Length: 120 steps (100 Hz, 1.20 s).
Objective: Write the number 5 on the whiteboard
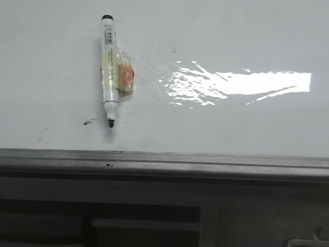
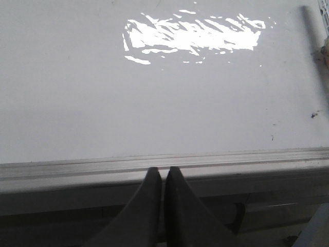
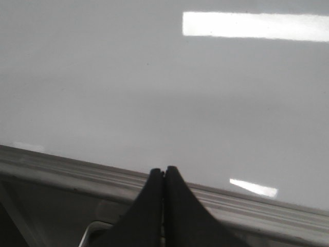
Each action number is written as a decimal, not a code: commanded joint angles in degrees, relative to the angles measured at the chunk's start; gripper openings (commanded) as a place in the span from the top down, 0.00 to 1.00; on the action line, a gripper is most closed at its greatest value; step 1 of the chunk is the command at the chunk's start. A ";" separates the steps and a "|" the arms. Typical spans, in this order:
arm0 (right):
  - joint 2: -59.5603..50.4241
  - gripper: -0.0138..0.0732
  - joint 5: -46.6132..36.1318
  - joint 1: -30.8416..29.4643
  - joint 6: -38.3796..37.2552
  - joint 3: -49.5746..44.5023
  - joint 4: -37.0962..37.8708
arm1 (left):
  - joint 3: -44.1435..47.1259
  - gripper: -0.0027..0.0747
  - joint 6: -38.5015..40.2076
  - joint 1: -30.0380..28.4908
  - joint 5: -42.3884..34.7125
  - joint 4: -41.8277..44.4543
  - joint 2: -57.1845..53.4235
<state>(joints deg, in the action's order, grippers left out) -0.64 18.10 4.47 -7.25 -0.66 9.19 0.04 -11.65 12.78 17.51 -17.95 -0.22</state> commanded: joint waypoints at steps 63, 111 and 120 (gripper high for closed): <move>-0.88 0.90 -25.72 -0.14 0.35 -1.22 -20.27 | 1.33 0.99 0.49 -0.27 -23.48 -50.28 -1.55; 1.05 0.90 -11.82 -0.14 3.87 11.65 -17.82 | -15.62 0.97 -0.21 -0.27 -3.46 -15.58 5.04; 3.77 0.90 -9.25 -0.14 5.70 15.74 -14.01 | -20.62 0.83 -0.32 -0.27 1.22 -11.66 11.36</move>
<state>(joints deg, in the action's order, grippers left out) 0.04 10.12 4.47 -4.27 9.81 -8.57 -14.88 -11.76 12.78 17.30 -33.75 4.97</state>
